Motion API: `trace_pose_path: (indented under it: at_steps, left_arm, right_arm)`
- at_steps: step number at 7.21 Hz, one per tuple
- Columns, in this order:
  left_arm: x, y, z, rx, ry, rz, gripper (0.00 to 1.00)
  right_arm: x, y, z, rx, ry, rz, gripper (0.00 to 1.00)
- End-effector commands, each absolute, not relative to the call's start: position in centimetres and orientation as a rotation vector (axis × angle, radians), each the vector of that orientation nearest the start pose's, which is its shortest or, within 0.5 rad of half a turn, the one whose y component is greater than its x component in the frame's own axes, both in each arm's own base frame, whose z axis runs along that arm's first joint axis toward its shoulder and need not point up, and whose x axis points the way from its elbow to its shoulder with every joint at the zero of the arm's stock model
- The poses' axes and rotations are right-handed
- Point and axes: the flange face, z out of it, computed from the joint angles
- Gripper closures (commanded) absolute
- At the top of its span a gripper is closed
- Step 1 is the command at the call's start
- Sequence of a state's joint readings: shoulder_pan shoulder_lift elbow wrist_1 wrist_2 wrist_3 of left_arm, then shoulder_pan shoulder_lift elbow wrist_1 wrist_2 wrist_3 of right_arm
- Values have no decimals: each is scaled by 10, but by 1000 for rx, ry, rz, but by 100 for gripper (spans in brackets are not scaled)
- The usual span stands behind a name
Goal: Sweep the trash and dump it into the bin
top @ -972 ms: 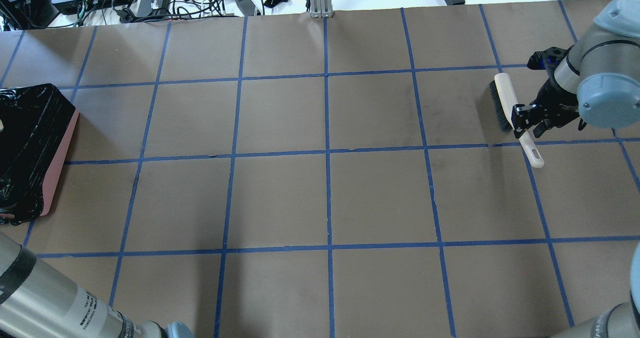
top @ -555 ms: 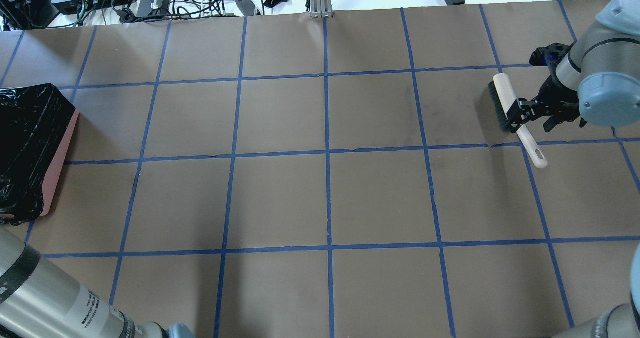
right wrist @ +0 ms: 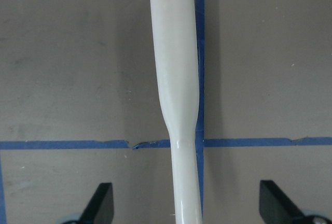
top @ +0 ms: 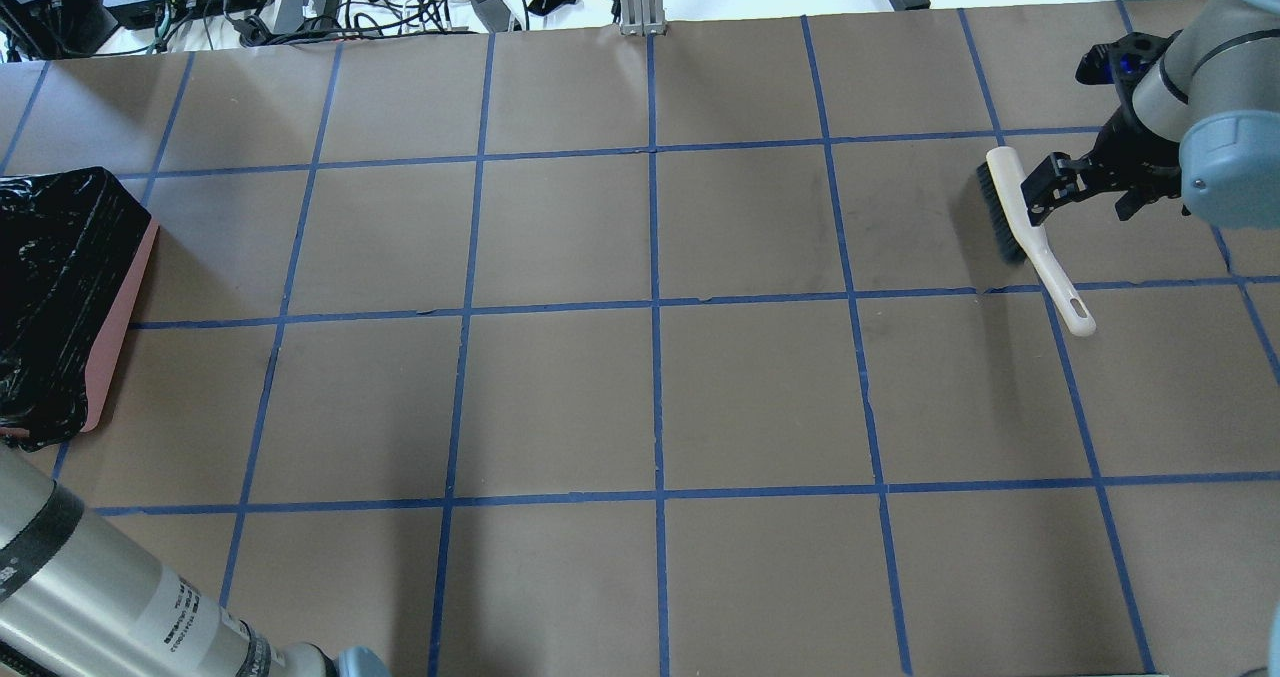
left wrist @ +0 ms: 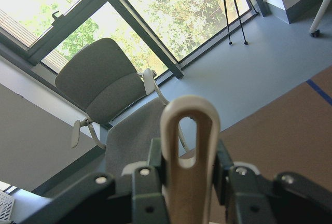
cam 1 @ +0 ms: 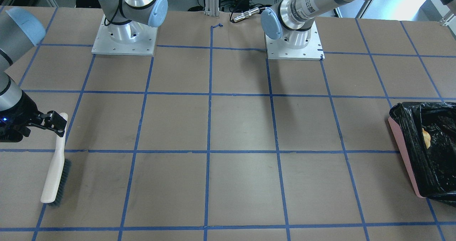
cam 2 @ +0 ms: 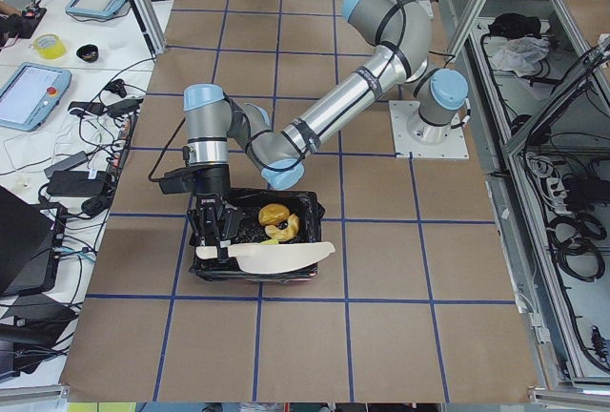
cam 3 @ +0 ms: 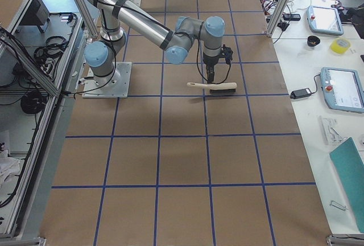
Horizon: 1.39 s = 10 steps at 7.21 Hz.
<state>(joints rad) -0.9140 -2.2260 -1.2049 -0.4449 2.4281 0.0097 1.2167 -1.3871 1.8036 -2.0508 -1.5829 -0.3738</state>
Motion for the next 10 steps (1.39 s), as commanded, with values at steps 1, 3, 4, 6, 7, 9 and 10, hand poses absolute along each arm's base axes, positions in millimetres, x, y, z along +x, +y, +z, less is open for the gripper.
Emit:
trace_pose_path:
  at_steps: [1, 3, 4, 6, 7, 9, 10]
  left_arm:
    - [408, -634, 430, -1141, 1682, -862, 100]
    - [404, -634, 430, -1259, 1588, -1094, 100]
    - [394, -629, 424, -1263, 1589, -1115, 100]
    - [368, -636, 432, -1253, 1588, -1174, 100]
    - [341, -645, 454, -1221, 1652, -1156, 100]
    - [326, -644, 526, -1185, 1757, -1044, 100]
    - [322, -642, 560, -1173, 1806, -993, 100]
  right_arm:
    - [-29, -541, 380, -34, 3155, -10, 0]
    - [0, -542, 420, -98, 3146, 0, 0]
    - [24, -544, 434, -157, 3156, -15, 0]
    - [63, -539, 450, -103, 3134, 52, 0]
    - [78, -535, 443, -84, 3129, 82, 0]
    - [88, -535, 445, -54, 3098, 62, 0]
    - [87, -524, 462, -12, 3117, 23, 0]
